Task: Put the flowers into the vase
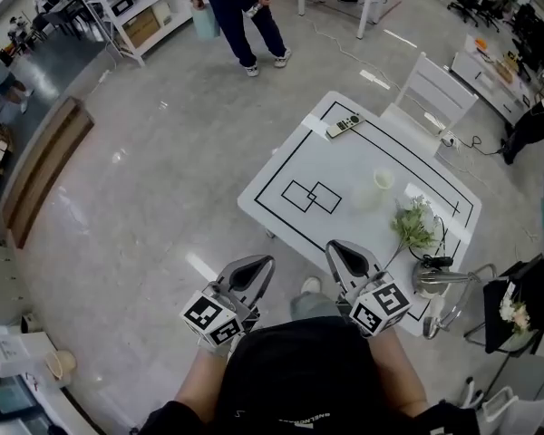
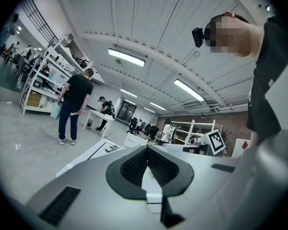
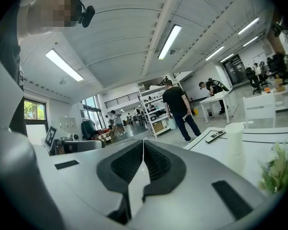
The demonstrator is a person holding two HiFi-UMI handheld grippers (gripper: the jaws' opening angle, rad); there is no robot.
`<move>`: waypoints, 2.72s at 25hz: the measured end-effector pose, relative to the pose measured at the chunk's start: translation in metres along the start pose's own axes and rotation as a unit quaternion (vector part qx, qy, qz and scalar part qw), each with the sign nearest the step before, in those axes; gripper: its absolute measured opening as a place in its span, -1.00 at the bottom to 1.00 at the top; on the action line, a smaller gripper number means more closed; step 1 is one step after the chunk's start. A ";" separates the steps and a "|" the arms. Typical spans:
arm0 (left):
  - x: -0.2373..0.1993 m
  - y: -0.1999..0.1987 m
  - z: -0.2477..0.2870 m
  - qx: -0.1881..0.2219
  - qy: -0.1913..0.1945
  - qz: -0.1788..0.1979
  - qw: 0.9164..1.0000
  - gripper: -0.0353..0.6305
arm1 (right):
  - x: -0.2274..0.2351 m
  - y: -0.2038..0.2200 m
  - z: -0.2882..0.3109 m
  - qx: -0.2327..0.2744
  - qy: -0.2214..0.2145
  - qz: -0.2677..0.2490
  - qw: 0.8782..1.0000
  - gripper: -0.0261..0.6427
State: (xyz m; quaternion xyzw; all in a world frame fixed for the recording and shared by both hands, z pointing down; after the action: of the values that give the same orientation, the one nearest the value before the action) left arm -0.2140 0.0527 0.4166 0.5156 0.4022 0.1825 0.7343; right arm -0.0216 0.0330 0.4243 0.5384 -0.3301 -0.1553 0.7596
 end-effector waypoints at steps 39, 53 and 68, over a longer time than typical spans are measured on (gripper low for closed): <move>-0.022 -0.015 0.231 -0.135 0.131 0.025 0.982 -0.88 | 0.225 0.003 -0.106 0.053 0.349 0.121 0.928 -0.88; -0.024 0.004 0.277 -0.182 0.158 0.047 0.969 -0.38 | 0.278 0.062 -0.137 -0.036 0.478 0.185 0.858 -0.03; -0.019 0.024 0.326 -0.221 0.183 0.061 0.956 -0.15 | 0.344 0.106 -0.111 -0.162 0.461 0.224 0.843 0.08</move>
State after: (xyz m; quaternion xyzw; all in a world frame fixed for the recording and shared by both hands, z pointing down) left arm 0.0318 -0.1494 0.4934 0.3217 0.4467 0.4025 0.7314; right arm 0.2922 -0.0517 0.6148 0.3290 -0.0239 0.2338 0.9146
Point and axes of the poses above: the fingertips, and each gripper's own axes: z forward along the fingers, x to its right, y out of its underside, the point moved 5 cm from there along -z, backward along the fingers, and after that the axes turned 4 degrees about -x, right-handed, at the moved point
